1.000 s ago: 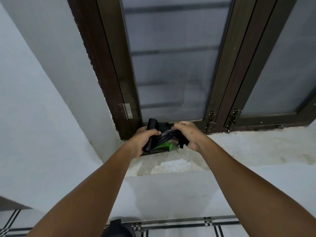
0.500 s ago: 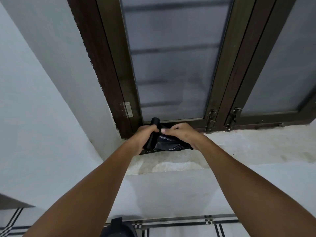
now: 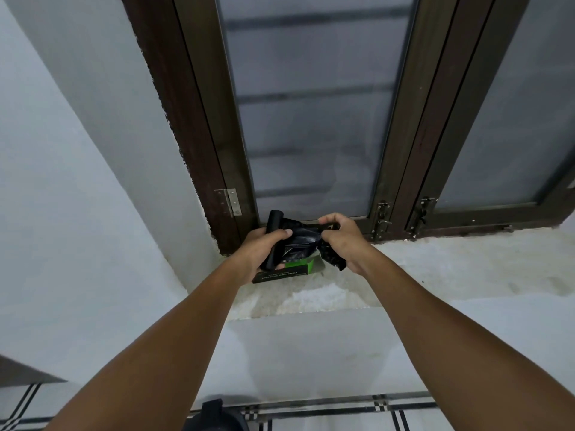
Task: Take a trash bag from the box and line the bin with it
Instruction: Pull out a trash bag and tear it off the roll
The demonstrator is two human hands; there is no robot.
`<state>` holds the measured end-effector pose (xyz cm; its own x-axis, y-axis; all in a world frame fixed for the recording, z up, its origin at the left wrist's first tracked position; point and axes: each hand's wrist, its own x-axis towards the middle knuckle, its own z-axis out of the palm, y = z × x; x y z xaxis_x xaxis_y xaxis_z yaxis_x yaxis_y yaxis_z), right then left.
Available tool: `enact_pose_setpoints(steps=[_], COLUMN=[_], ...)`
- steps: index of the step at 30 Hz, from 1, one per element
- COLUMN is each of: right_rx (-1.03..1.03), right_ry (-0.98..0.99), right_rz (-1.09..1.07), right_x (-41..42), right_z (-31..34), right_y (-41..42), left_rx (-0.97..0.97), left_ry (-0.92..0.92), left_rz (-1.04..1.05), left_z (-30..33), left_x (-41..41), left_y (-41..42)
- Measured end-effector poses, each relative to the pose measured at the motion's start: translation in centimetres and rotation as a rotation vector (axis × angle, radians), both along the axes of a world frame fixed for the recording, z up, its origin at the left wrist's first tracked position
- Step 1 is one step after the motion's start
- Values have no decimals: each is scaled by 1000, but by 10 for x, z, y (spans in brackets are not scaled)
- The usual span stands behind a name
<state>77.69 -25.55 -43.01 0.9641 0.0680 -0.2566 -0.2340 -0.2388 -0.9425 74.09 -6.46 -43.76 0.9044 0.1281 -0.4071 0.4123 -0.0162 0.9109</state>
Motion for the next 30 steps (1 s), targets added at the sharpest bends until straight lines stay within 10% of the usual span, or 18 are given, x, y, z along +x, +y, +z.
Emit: enact_pose_setpoints(steps=[14, 30], right_rx=[-203, 143], right_ry=[-49, 62], right_rz=[187, -43], right_x=[0, 9], right_z=[0, -9], right_y=[-7, -7], left_rx=[9, 122], left_ry=[32, 12], left_rz=[78, 35], left_z=[2, -7], left_x=[3, 5], left_y=[4, 5])
